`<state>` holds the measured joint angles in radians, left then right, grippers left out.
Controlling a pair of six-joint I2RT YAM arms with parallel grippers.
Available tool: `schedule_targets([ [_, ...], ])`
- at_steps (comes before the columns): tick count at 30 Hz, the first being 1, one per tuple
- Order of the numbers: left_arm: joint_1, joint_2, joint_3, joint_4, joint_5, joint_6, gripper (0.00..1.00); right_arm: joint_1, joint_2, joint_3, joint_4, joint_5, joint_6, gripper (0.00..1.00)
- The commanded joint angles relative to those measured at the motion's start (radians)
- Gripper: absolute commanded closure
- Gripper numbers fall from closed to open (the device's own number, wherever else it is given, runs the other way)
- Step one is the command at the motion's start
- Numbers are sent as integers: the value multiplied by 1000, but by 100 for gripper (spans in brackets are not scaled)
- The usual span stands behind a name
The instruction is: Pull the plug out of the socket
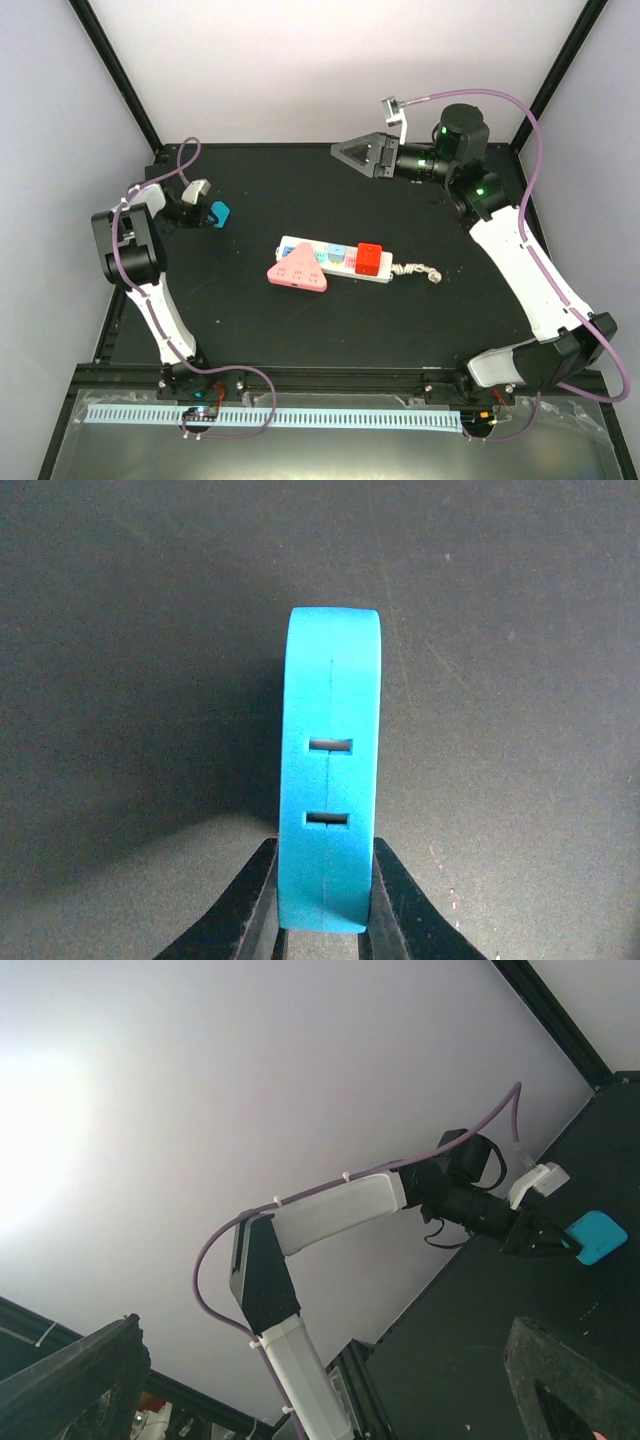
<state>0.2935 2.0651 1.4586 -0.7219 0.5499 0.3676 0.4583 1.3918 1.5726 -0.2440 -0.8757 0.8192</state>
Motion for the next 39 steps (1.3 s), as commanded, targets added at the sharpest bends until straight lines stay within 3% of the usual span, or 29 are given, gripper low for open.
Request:
schedule_targets([
  [1, 7, 58, 45, -70, 3, 28, 96, -3, -15, -15, 29, -20, 14, 0],
  [8, 7, 63, 50, -71, -7, 10, 81, -10, -28, -44, 28, 4, -24, 0],
  [23, 10, -67, 6, -78, -29, 27, 35, -44, -76, -168, 26, 17, -211, 0],
  [29, 10, -187, -36, -92, -38, 72, 5, -53, -96, -196, -44, -5, -399, 0],
  [31, 10, -229, -43, -107, -35, 87, 2, -53, -106, -212, -55, -25, -450, 0],
  [39, 11, -387, -70, -185, 14, 169, 1, -53, -103, -231, -195, -71, -666, 0],
])
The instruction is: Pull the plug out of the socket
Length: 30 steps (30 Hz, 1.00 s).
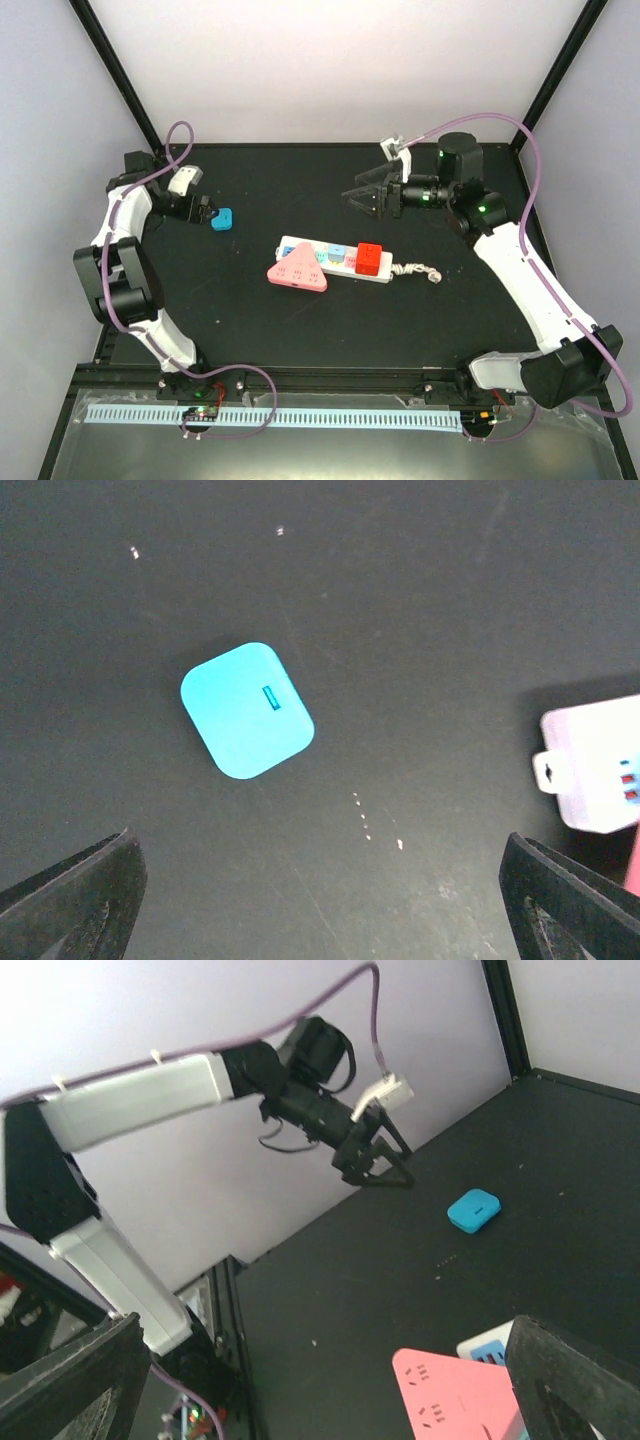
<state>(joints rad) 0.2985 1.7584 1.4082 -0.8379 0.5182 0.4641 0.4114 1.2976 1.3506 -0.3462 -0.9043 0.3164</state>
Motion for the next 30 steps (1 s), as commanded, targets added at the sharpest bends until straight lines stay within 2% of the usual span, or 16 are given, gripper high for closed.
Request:
schedule_targets([
  [1, 4, -101, -28, -83, 65, 89, 1, -6, -10, -14, -106, -42, -190, 0],
  [7, -36, -229, -116, -176, 195, 229, 1, -5, -21, -67, -172, -10, -375, 0],
  [11, -144, -326, -228, -133, 156, 280, 1, -5, 22, -60, -293, 55, -544, 0],
  [14, -227, -428, -351, -17, 103, 265, 1, -5, 61, -54, -370, 115, -631, 0],
  [18, -377, -590, -532, 205, -36, 246, 1, -3, 83, -91, -374, 181, -677, 0],
  [25, -555, -718, -589, 196, -231, 325, 1, 2, 99, -162, -315, 246, -696, 0],
  [30, -723, -755, -615, 269, -478, 317, 1, 6, 130, -191, -276, 277, -694, 0],
])
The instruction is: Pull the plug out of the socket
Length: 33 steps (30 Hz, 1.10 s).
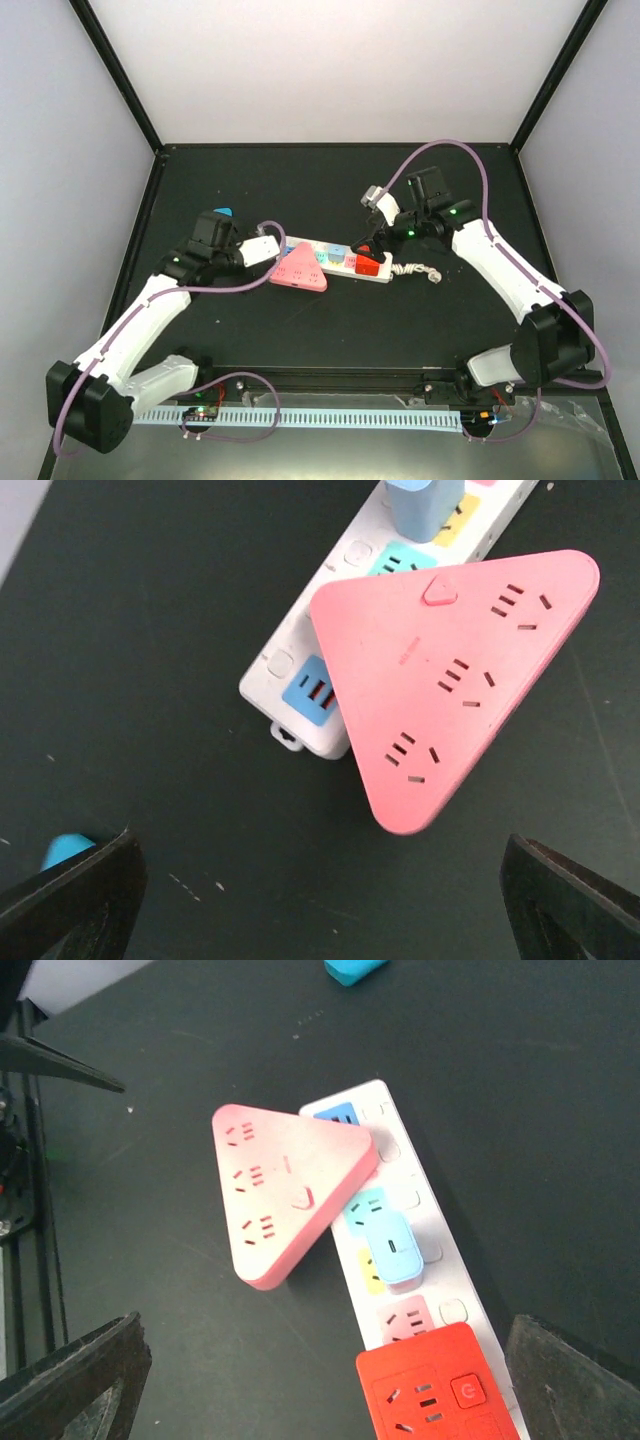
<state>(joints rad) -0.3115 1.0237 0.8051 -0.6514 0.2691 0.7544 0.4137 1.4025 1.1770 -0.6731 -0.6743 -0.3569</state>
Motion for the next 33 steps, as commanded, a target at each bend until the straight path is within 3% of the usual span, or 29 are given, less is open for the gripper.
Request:
schedule_targets([
  [1, -161, -19, -13, 99, -265, 20, 1, 4, 32, -22, 58, 50, -18, 0],
  [10, -397, 89, -42, 238, -541, -22, 1, 4, 74, -42, 75, 94, -32, 0],
  [14, -461, 104, -126, 350, -622, 9, 1, 6, 106, -38, 85, 101, -35, 0],
  [20, -403, 131, -5, 96, -300, -133, 1, 45, 155, -32, 113, 140, -45, 0],
  [25, -375, 127, -4, 49, -184, -255, 1, 72, 198, -15, 139, 172, -49, 0],
  [33, -16, 143, 51, -68, 315, -300, 1, 112, 243, 20, 144, 225, -96, 1],
])
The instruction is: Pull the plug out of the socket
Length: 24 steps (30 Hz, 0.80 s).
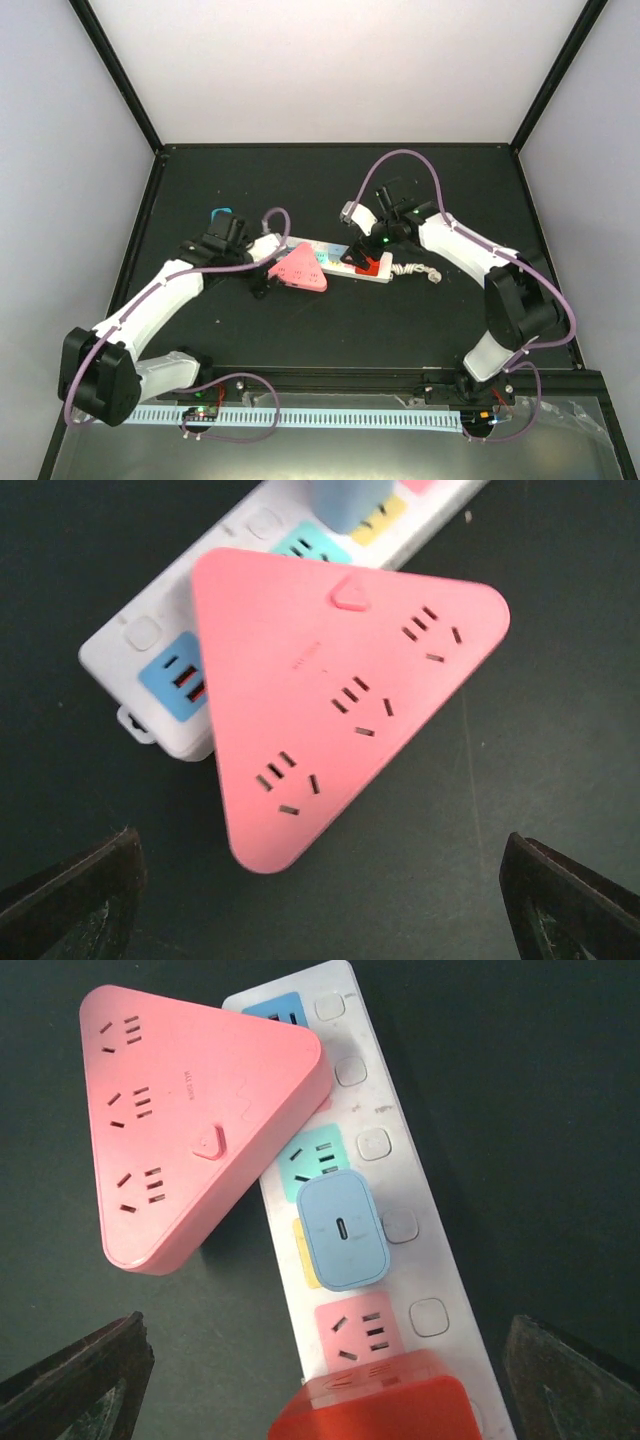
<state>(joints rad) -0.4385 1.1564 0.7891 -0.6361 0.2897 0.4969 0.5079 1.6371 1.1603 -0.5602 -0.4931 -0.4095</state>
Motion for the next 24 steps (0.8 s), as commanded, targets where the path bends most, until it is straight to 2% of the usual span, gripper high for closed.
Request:
schedule_targets([
  [1, 133, 13, 67, -85, 336, -49, 1, 22, 12, 41, 31, 56, -52, 2],
  [8, 248, 92, 86, -92, 540, -84, 1, 108, 38, 89, 3, 205, -154, 9],
  [14, 362, 224, 100, -140, 782, -87, 7, 152, 102, 150, -48, 283, -204, 14],
  [24, 462, 373, 86, -105, 857, -137, 15, 170, 176, 193, -66, 327, -233, 21],
])
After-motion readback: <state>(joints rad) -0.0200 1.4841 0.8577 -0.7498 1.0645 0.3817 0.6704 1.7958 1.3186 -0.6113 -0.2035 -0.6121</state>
